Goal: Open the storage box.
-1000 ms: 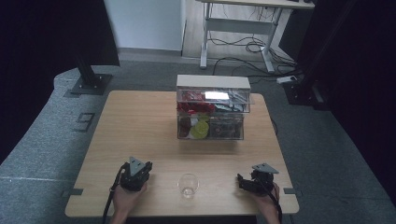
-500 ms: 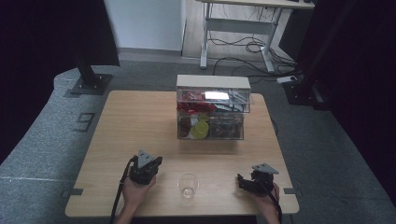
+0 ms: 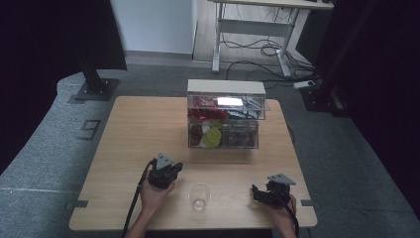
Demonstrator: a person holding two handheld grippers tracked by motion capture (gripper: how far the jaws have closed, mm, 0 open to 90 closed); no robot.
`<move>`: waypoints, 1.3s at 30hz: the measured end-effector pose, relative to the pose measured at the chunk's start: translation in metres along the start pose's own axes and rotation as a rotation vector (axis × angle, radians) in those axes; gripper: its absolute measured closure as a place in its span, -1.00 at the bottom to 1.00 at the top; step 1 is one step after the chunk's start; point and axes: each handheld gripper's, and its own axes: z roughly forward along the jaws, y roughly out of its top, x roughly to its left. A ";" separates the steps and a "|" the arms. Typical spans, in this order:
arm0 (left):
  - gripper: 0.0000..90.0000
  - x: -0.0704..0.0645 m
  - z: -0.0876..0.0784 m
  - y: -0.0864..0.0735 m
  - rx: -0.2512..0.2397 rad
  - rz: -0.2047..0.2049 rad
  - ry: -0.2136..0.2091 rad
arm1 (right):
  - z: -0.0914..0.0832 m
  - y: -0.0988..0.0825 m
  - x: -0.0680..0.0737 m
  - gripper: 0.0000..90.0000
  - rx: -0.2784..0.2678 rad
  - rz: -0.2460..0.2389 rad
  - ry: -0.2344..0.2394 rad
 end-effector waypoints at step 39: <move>1.00 -0.007 0.057 0.042 0.050 0.015 -0.010 | 0.000 0.000 0.000 -0.68 -0.001 0.006 -0.009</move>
